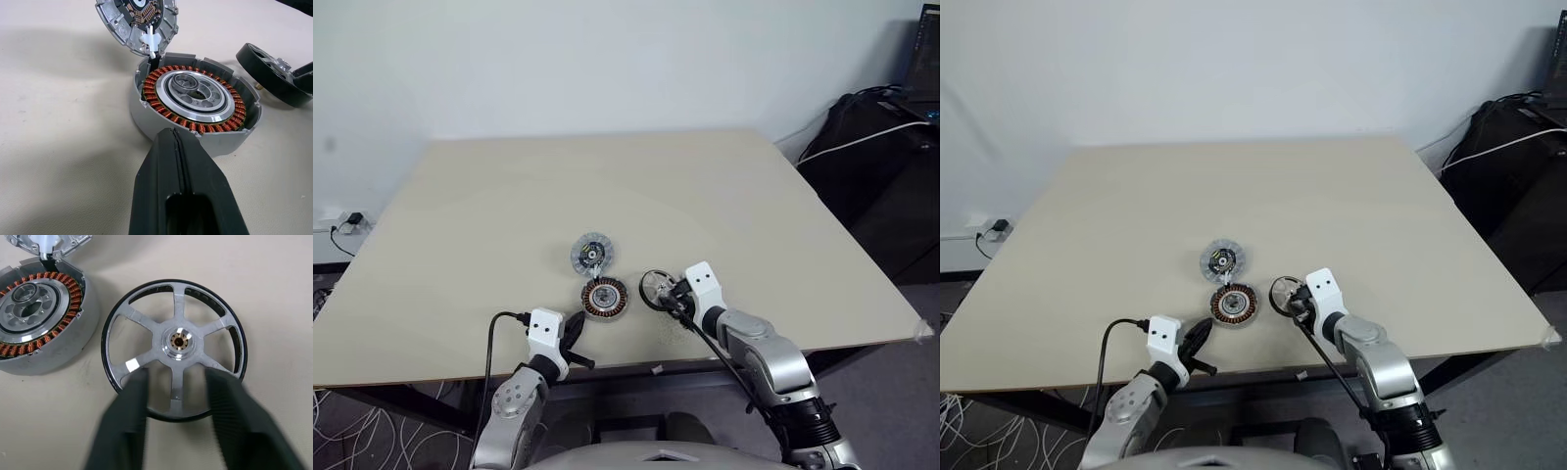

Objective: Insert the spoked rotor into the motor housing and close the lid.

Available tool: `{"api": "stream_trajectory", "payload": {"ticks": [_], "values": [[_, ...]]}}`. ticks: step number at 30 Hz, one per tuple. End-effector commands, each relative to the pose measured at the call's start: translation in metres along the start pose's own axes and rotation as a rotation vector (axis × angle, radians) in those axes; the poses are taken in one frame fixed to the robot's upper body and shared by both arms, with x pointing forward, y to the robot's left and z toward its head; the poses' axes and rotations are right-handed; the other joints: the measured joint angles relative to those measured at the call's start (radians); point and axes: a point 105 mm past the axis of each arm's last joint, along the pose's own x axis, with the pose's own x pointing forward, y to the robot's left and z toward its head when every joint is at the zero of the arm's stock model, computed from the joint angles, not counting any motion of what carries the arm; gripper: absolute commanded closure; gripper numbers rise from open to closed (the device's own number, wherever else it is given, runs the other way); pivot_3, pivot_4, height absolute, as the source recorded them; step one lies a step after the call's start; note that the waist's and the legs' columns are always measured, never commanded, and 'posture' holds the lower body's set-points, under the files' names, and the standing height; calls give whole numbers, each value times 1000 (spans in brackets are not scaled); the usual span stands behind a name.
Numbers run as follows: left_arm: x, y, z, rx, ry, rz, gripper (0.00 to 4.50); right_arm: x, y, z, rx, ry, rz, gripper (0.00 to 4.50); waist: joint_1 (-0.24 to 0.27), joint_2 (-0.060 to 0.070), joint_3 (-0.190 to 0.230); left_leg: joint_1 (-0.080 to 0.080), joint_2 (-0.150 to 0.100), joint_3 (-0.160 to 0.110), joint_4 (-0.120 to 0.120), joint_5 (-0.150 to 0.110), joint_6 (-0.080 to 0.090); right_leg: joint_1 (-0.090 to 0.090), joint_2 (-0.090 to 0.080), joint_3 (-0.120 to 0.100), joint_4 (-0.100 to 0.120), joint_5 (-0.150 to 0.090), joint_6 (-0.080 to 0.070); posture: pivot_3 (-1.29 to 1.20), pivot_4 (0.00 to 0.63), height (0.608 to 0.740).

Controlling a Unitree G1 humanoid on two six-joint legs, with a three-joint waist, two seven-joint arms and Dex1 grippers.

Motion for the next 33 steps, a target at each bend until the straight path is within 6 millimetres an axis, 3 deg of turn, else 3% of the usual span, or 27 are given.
{"api": "stream_trajectory", "payload": {"ticks": [1, 8, 12, 15, 22, 28, 33], "values": [[3, -2, 15, 12, -52, -16, 4500, -7, 10, 31, -7, -135, 64, 1693, -1, 0, 0, 0, 0, 0, 0, 0, 0, 0, 0, 0, 0, 0, 0, 0, 0, 740], [3, -3, 15, 11, -54, -18, 4500, -26, 31, 71, -1, -335, 171, 1693, 1, 0, 0, 0, 0, 0, 0, 0, 0, 0, 0, 0, 0, -2, 3, 0, 0, 740], [3, -3, 15, 15, -53, -21, 4500, -23, 45, 71, 16, -309, 211, 1693, 1, 0, 0, 0, 0, 0, 0, 0, 0, 0, 0, 0, 0, -2, 4, 0, 0, 740], [3, -3, 16, 17, -52, -26, 4500, -12, 54, 60, 4, -229, 214, 2249, 0, 0, 0, 0, 0, 0, 0, 0, 0, 0, 0, 0, 0, -2, 3, 0, 0, 740], [2, -2, 16, 15, -56, -14, 4500, 19, 74, 61, -5, -112, 193, 4463, -1, 1, -1, 0, 0, 0, 0, 0, 0, 0, 0, 0, 0, 1, -2, 0, 0, 740], [1, -1, 17, 9, -61, -3, 4500, 37, 91, 73, -32, -51, 221, 4463, -3, 1, -1, 0, 0, 0, -1, 0, 0, -1, 0, 0, 0, 1, -2, 0, 0, 740], [0, -1, 17, 8, -64, 1, 4500, 49, 98, 66, -65, 31, 241, 4463, -5, 2, -1, 0, 0, -1, -2, 0, 0, -1, 0, 0, 0, 1, -2, 0, 0, 740]]}}
